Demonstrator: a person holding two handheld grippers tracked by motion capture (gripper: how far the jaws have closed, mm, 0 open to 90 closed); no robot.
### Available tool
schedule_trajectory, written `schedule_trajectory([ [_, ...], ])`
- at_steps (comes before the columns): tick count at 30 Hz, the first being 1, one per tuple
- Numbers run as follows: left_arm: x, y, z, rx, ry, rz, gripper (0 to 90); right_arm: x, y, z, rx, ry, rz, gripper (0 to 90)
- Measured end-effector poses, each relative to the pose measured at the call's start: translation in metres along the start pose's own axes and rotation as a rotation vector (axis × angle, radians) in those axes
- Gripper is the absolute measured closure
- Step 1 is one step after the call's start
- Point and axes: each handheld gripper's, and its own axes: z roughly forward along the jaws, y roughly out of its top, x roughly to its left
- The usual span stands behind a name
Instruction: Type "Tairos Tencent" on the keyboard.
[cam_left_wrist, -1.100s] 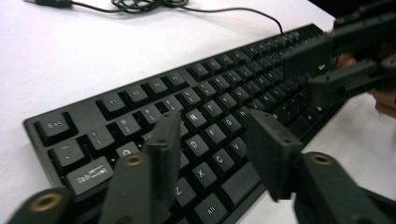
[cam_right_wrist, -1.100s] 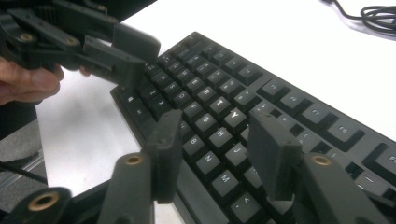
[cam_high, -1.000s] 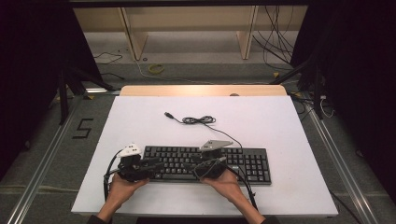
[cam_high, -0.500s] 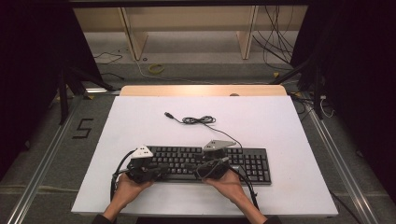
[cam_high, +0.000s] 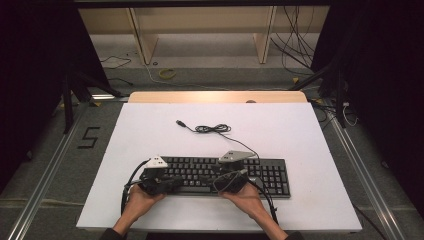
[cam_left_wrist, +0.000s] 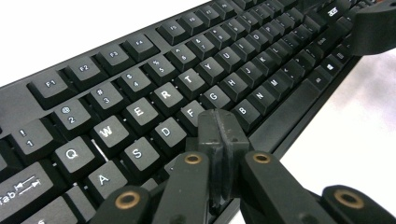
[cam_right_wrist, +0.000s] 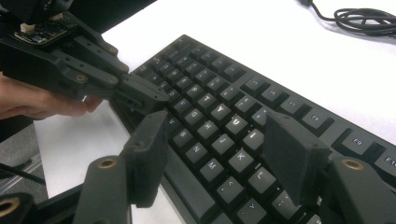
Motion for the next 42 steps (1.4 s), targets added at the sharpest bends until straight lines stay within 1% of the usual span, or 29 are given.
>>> schedule_trajectory([
  [2,0.001,0.0,0.001,0.006,0.001,0.003,89.0,0.0,0.0,0.0,0.0,0.0,-0.001,41.3],
  [3,0.001,0.0,0.001,0.002,-0.001,-0.002,89.0,0.0,0.0,0.0,0.001,0.0,-0.001,41.3],
  [5,0.001,0.0,0.001,0.008,-0.001,0.004,89.1,0.0,0.0,-0.001,0.0,0.001,-0.002,41.2],
  [7,0.001,0.0,0.001,0.011,-0.004,-0.004,89.1,0.0,0.0,-0.001,0.0,0.001,-0.002,41.2],
  [9,0.001,-0.001,0.003,0.021,0.004,0.001,89.1,0.0,0.0,-0.001,-0.001,0.001,-0.001,41.2],
  [11,0.002,-0.001,0.003,0.021,-0.003,-0.008,89.2,0.0,-0.001,-0.001,-0.002,0.001,-0.001,41.2],
  [15,0.001,-0.001,0.003,0.023,-0.001,0.001,89.2,0.001,-0.001,-0.002,0.0,0.001,-0.001,41.2],
  [16,0.001,-0.001,0.004,0.019,-0.001,-0.006,89.2,0.001,-0.001,-0.002,0.0,0.001,0.0,41.3],
  [18,0.001,-0.001,0.003,0.021,-0.001,-0.004,89.1,0.001,-0.001,-0.002,0.0,0.001,-0.002,41.2],
  [20,0.001,-0.001,0.002,0.022,0.002,0.006,89.0,0.001,-0.001,-0.002,-0.001,0.001,-0.001,41.2],
  [22,0.001,0.0,0.001,0.02,0.003,0.007,88.9,0.001,0.0,-0.002,-0.002,0.001,-0.002,41.2],
  [24,0.002,0.0,-0.001,0.003,-0.012,0.0,87.2,0.001,0.0,-0.002,-0.002,0.001,-0.001,41.1],
  [26,0.001,0.001,-0.003,-0.012,-0.013,0.005,85.5,0.0,0.0,-0.002,-0.001,0.001,-0.001,40.9],
  [29,0.002,0.001,-0.006,-0.03,-0.015,0.0,84.4,0.0,0.0,-0.003,-0.004,0.0,-0.001,40.8],
  [34,0.004,0.002,-0.01,-0.068,-0.021,-0.01,78.7,0.0,0.0,-0.003,-0.003,0.0,0.0,40.5],
  [38,0.007,0.003,-0.014,-0.09,-0.024,-0.026,71.5,0.0,0.0,-0.003,-0.004,0.001,0.001,40.1],
  [39,0.007,0.003,-0.014,-0.101,-0.019,-0.041,68.2,0.0,0.0,-0.003,-0.004,0.002,0.001,39.9],
  [42,0.009,0.004,-0.016,-0.11,-0.008,-0.064,58.0,0.001,0.0,-0.002,-0.008,0.005,-0.001,39.3],
])
